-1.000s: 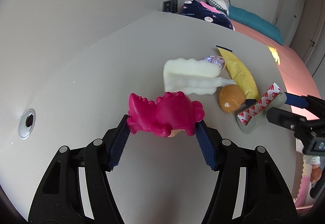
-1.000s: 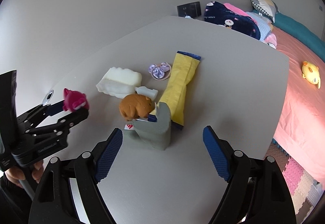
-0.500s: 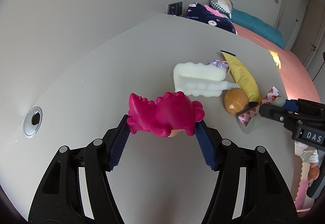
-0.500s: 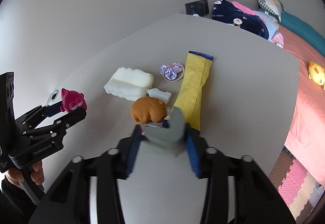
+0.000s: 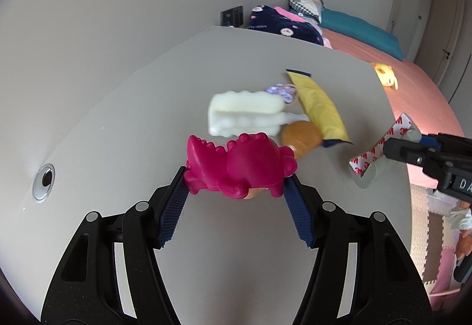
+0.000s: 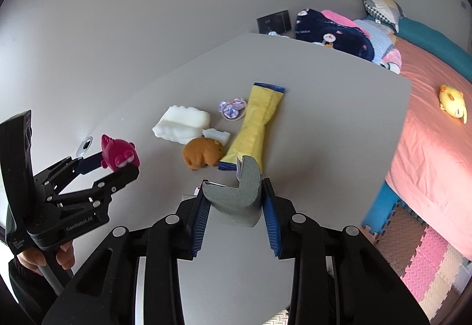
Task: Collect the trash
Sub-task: 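Lift the pink toy and grey box and carry them over the bin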
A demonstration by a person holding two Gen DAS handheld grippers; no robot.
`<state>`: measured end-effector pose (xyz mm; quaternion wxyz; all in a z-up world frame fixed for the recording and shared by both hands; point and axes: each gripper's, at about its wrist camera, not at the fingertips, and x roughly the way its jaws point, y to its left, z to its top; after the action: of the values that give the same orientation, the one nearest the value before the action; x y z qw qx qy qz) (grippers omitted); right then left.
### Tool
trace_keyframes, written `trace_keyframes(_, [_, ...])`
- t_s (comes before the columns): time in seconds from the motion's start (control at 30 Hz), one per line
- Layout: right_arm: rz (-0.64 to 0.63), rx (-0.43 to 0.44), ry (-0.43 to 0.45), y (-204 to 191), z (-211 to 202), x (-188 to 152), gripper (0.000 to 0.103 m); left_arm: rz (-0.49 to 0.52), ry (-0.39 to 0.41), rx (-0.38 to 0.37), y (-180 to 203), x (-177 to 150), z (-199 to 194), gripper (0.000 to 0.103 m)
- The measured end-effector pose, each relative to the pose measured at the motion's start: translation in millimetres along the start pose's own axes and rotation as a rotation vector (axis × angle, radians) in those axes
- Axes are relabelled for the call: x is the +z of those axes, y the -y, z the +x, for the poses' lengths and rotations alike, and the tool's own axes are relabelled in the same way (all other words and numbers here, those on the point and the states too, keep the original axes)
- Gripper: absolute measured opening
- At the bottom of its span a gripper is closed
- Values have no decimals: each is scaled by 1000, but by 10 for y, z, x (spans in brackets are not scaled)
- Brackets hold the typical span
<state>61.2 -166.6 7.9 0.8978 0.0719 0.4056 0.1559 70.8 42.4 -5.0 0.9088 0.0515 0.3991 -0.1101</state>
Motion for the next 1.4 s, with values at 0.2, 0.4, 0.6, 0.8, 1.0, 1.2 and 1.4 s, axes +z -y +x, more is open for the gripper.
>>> trace_keyframes(0.2, [15, 0, 25, 147, -219, -82, 36, 12, 18, -1, 215, -35, -163, 62])
trace_keyframes(0.4, [33, -10, 51, 329, -454, -161, 36, 37, 37, -7, 472, -24, -286, 62])
trace_keyframes(0.6, [55, -32, 67, 530, -644, -260, 36, 65, 46, -36, 728, 4, -332, 62])
trace_keyframes(0.8, [93, -69, 84, 779, -828, -364, 36, 100, 50, -69, 993, 25, -319, 62])
trace_keyframes(1.0, [129, -107, 96, 1009, -984, -463, 36, 137, 49, -104, 1246, 24, -294, 62])
trace_keyframes(1.2, [160, -138, 107, 1186, -1119, -578, 36, 173, 51, -148, 1502, 52, -271, 62])
trace_keyframes(1.4, [189, -170, 119, 1366, -1259, -689, 36, 205, 46, -195, 1801, 50, -243, 62])
